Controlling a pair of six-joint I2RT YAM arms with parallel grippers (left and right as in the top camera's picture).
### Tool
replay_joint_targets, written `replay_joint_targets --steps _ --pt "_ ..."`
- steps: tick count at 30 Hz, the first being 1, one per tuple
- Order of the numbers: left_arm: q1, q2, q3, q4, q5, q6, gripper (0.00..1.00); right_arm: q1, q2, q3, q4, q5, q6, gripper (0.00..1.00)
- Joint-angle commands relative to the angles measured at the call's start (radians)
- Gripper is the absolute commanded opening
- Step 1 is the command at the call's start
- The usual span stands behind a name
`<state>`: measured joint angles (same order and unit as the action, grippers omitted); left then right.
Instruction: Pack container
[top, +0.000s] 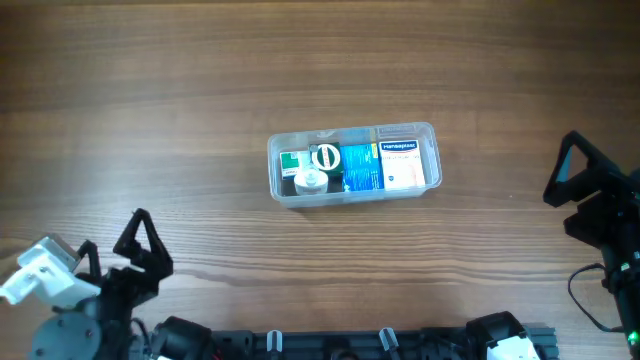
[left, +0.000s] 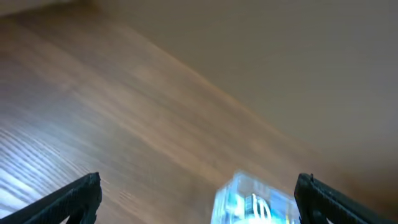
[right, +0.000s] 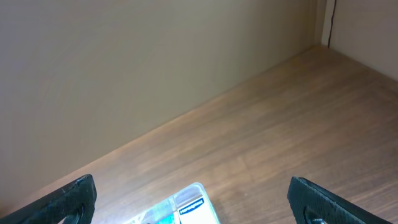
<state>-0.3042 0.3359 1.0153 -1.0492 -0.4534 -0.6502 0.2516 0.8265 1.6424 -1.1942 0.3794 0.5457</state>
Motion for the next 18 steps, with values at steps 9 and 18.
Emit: replay_joint_targets --steps 9,18 --pt "0.256 -0.335 -0.571 0.342 0.258 -0.01 1.0 -0.002 0.001 -0.002 0.002 0.016 0.008 1.0" --pt "0.268 -0.333 -0.76 0.507 0.307 -0.01 1.0 -0.002 0.001 -0.002 0.002 0.016 0.007 1.0"
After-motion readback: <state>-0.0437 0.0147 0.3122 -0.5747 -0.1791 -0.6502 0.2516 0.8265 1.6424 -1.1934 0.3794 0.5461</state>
